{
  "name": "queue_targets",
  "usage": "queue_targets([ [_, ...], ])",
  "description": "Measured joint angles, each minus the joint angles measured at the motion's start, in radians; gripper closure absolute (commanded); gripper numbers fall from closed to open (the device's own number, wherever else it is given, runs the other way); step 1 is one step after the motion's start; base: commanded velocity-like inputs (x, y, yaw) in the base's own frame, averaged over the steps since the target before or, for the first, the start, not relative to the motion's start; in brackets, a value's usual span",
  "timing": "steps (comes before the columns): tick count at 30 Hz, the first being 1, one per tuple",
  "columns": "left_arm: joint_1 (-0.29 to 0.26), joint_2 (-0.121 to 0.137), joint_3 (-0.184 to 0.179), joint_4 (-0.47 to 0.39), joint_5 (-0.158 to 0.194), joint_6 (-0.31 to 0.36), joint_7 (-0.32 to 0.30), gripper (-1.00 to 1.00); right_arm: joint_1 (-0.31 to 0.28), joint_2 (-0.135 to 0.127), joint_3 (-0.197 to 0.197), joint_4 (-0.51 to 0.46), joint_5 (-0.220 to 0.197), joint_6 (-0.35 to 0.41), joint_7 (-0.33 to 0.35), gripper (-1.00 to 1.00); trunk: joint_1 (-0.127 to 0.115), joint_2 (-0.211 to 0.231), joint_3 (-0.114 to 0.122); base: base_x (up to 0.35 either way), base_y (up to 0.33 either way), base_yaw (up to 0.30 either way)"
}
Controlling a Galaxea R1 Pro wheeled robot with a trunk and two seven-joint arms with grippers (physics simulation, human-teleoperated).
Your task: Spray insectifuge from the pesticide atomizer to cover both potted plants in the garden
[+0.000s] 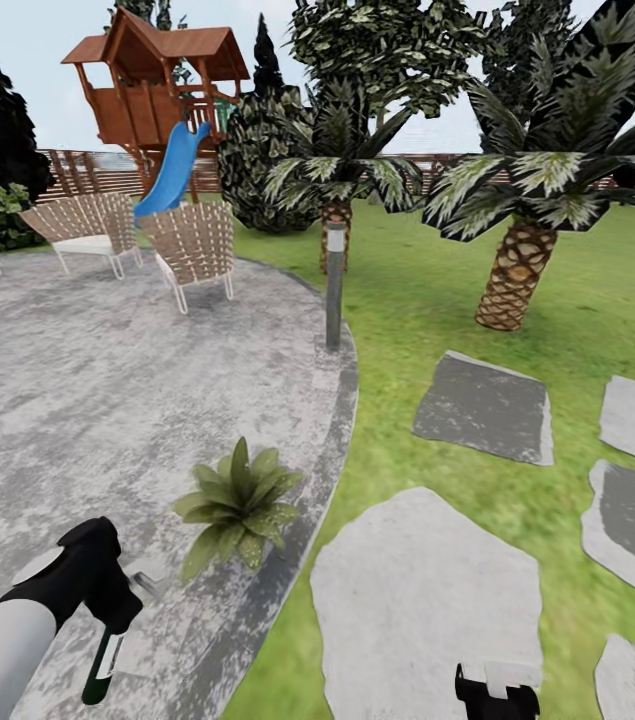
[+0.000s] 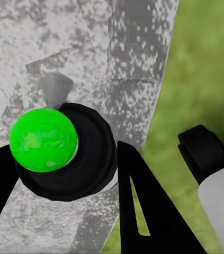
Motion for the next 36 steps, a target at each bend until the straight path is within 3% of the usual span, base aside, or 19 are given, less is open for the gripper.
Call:
queue_targets([
  [7,0.001,-0.008,-0.001,0.008,0.037,-0.001,0.003,1.00,0.000,0.000,0.000,0.000,0.000,0.000,-0.001,-1.00,0.000,0.000,0.000,0.058,0.060,-0.254],
  [15,0.017,-0.004,-0.001,0.036,0.038,-0.004,0.004,1.00,0.000,0.001,0.001,0.001,0.000,0.000,-0.001,-1.00,0.000,0.000,0.000,0.001,0.001,-0.037],
  [21,0.020,0.000,0.000,0.038,0.037,-0.006,0.004,1.00,0.000,0.000,0.000,0.000,0.000,0.000,0.000,-1.00,0.000,0.000,0.000,-0.030,0.017,-0.231],
  [28,0.020,-0.002,0.000,0.036,0.036,-0.051,0.005,1.00,0.000,0.001,0.000,0.001,0.000,0.000,0.000,-1.00,0.001,0.000,0.000,-0.206,0.215,-0.272],
  [36,0.020,-0.005,0.000,0.037,0.035,-0.059,0.031,1.00,0.000,0.001,0.001,0.001,0.000,0.000,0.000,-1.00,0.000,0.000,0.000,0.073,0.299,-0.273],
])
